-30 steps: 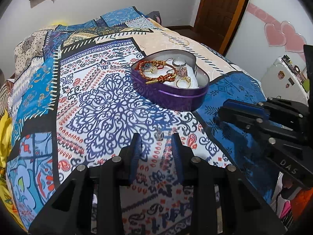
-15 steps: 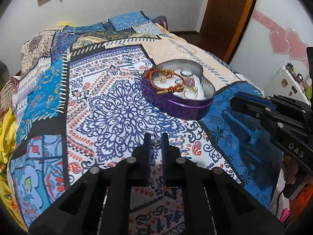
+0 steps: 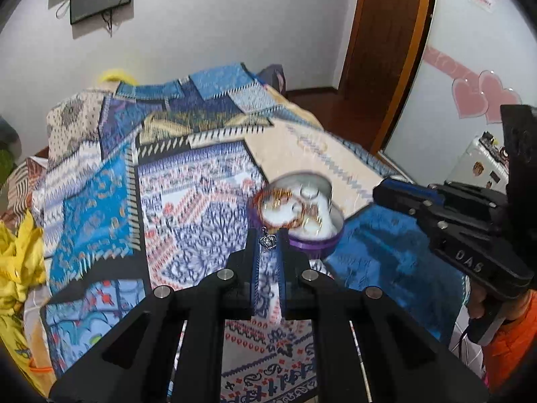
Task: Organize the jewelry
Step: 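Lower the pendant into the purple tin and open the left gripper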
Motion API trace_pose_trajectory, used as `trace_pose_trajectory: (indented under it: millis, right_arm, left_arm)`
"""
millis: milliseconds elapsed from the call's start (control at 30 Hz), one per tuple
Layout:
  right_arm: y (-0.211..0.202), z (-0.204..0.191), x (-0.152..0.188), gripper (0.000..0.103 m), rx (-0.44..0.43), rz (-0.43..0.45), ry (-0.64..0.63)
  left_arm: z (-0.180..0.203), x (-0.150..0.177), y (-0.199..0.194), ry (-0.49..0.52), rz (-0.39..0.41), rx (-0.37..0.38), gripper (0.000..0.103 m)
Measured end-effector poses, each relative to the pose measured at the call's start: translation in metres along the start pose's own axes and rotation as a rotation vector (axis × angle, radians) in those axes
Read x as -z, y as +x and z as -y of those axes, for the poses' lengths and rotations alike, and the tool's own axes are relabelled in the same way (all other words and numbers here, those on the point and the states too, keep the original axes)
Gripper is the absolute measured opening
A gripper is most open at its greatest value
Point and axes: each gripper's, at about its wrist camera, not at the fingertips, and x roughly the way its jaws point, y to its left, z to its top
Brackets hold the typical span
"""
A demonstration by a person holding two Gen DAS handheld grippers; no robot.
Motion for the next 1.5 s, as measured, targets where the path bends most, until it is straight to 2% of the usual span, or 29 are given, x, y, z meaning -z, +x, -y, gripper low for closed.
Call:
trace_pose_trajectory:
  millis: [267, 533, 767, 1100, 1500]
  right_arm:
    - [0.0, -0.006, -0.016, 0.009, -0.013, 0.04, -0.017]
    - [0.014, -0.008, -0.024, 0.009, -0.021, 0.041, -0.026]
    - [0.042, -0.003, -0.023, 0.009, -0.026, -0.024, -0.027]
    - [0.059, 0.003, -0.014, 0.009, -0.043, -0.094, -0.023]
    - [0.064, 0.002, -0.012, 0.009, -0.047, -0.132, -0.053]
  left_arm:
    - [0.002, -0.025, -0.008, -0.004, 0.065, 0.018, 0.008]
    - [0.004, -0.036, 0.002, 0.003, 0.077, 0.032, 0.008]
    - [0.005, -0.038, 0.023, 0.008, 0.044, 0.044, 0.008]
    - [0.003, -0.03, 0.058, -0.002, -0.042, 0.068, 0.008]
    - [0.0, -0.026, 0.066, -0.006, -0.078, 0.087, 0.008]
